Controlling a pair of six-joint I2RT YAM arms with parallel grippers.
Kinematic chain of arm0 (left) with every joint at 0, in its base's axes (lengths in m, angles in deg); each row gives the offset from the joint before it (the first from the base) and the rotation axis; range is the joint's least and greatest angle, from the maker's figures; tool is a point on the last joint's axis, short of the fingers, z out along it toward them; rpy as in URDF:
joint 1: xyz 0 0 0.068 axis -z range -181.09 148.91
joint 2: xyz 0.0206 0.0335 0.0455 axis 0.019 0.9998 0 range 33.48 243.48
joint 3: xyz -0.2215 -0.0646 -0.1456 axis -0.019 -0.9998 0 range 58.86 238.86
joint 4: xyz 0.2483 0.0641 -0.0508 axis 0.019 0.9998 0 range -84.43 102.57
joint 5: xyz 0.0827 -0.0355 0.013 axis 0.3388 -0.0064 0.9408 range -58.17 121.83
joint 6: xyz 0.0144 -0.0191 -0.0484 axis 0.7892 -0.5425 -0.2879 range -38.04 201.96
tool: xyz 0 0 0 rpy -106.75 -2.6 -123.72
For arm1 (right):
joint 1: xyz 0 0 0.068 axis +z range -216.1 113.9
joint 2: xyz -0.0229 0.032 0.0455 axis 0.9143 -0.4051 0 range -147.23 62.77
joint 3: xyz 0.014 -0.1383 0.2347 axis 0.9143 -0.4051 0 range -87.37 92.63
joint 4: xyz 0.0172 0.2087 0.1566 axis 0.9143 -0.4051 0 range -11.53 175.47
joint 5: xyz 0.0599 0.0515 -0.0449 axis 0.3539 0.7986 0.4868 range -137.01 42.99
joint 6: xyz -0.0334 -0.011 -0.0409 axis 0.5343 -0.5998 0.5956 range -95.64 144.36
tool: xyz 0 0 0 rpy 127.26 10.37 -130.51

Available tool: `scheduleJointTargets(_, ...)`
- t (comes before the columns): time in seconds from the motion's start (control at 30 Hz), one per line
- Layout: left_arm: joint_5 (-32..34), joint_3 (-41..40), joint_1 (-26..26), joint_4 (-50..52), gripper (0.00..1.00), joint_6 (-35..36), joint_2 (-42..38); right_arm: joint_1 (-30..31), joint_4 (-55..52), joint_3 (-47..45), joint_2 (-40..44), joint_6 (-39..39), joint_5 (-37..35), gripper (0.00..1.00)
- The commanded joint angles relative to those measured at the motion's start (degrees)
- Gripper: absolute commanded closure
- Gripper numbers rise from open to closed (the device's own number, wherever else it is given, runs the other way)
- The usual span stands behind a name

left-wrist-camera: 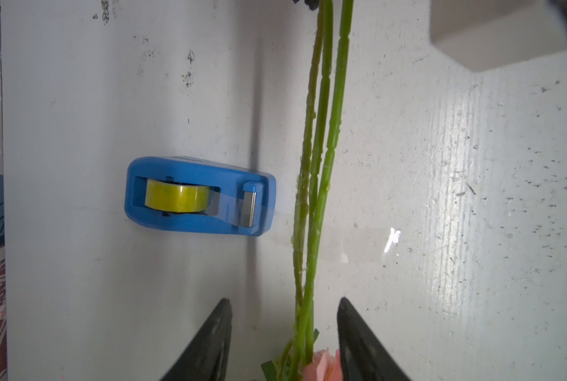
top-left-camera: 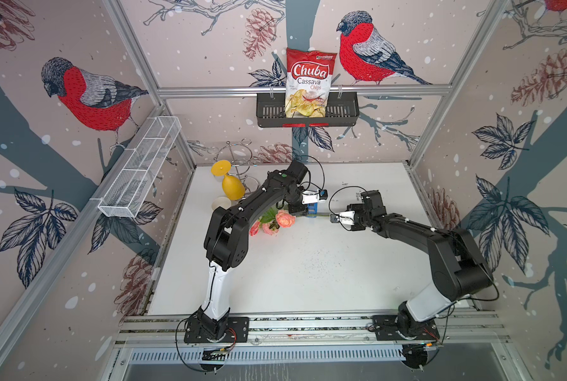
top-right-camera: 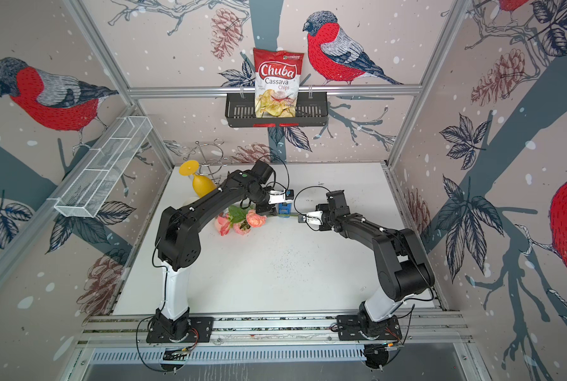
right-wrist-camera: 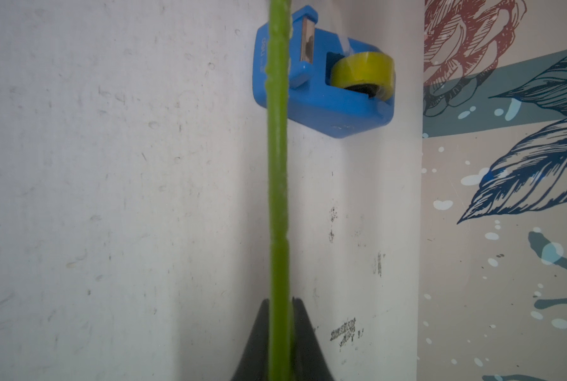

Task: Wrap bouquets with tape
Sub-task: Wrap the tape around the bouquet.

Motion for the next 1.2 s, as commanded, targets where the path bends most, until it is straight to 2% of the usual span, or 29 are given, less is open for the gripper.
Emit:
scheduleJointTargets(0.0,-2.8,-0.9,0.8,-3.2,0.48,-0.9,-0.1,-0.1,1.0,-0.2,0.5,-0.7,0.8,1.0)
scheduleJointTargets(0.13,-4.6,-1.7,0.9,-4.7,0.47,-0.3,1.3,-0.3,0.8,-0.2,0.7,-0.6,1.0,1.0)
scheduleJointTargets(0.3,-3.6,-1.6,0.9,-6.2,0.5,-0.8,3.5,-0.3,0.9,-0.1,1.4,-1.0,2.0,1.0)
scheduleJointTargets(0.53,-5.0,-3.5,0.9,-10.9,0.52,-2.9,2.8,-0.4,0.9,-0.4,1.9,-1.2,2.9,1.0)
scheduleJointTargets(0.93,-0.4,-6.1,1.9,-12.2,0.59,-3.0,2.9,-0.3,-0.2,-0.1,2.7,-1.9,4.7,1.0)
scheduleJointTargets(1.17,-0.7,-7.7,1.9,-16.3,0.67,-4.5,1.3,-0.3,-1.0,0.0,3.3,-1.7,5.1,1.0)
